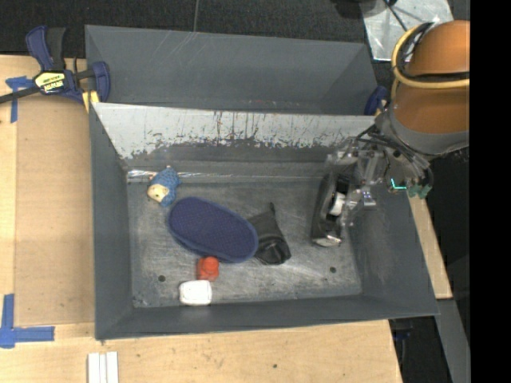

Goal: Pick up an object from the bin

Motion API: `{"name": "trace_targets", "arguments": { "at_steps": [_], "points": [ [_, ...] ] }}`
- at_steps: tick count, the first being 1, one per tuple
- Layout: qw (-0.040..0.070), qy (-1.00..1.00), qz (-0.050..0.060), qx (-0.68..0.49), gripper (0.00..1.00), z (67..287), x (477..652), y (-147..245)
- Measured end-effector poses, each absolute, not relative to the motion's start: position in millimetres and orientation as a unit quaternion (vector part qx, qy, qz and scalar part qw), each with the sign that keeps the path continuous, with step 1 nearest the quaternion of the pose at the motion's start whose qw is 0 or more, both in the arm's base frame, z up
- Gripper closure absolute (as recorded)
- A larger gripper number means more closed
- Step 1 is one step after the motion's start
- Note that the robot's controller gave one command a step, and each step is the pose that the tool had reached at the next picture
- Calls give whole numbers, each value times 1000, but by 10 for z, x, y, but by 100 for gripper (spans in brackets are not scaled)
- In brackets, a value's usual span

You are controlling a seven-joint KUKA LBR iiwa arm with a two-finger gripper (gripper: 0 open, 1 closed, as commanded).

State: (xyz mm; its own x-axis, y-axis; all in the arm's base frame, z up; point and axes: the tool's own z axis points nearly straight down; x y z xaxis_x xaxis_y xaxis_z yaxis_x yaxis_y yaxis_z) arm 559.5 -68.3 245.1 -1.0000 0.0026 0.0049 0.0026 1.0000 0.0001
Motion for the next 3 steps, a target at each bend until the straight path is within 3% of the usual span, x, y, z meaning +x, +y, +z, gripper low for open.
{"name": "trace_targets", "arguments": {
  "at_steps": [1, 2, 3],
  "points": [
    [2, -997, -1, 71, 0, 1571, 5235, -569],
    [0, -999, 0, 50, 0, 772, 5590, -17],
    [-4, -999, 0, 48, 100, 827, 5605, -48]
  ]
}}
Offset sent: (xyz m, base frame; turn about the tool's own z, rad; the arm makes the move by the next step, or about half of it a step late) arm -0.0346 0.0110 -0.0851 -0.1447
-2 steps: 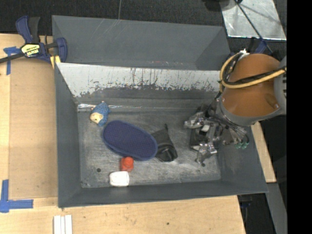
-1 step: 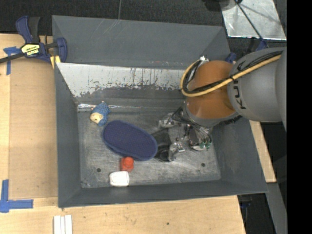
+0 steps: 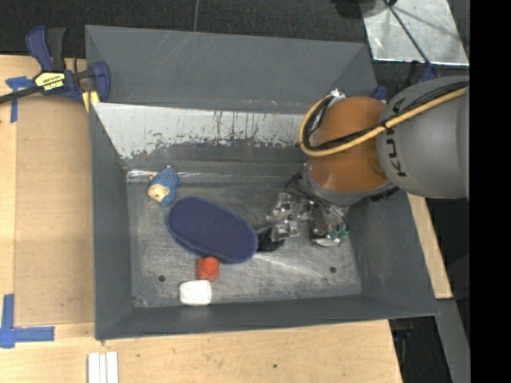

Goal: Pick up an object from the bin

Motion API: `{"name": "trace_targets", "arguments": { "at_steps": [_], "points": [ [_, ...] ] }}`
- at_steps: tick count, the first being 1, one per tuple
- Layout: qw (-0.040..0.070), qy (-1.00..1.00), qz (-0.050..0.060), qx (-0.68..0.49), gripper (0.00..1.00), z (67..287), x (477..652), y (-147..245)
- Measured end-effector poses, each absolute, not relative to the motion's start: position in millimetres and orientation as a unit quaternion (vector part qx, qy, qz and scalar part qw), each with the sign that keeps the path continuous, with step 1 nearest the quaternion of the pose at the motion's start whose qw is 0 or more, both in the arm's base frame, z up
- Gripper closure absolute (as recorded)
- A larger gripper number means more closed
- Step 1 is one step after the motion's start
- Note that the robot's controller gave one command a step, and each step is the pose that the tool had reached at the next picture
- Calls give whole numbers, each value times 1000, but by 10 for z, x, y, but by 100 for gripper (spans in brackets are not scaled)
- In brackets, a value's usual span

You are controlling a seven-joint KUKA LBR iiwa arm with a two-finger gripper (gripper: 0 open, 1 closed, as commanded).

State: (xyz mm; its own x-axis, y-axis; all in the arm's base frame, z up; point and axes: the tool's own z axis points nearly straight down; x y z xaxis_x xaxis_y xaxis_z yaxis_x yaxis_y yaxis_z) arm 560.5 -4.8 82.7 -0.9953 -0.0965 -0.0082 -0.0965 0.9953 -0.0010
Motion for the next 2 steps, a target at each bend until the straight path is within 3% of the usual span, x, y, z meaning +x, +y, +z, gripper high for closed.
{"name": "trace_targets", "arguments": {
  "at_steps": [1, 2],
  "points": [
    [6, 999, -1, -52, 100, 1986, 5701, -31],
    [7, 1000, -1, -18, 100, 3165, 5663, -266]
  ]
}}
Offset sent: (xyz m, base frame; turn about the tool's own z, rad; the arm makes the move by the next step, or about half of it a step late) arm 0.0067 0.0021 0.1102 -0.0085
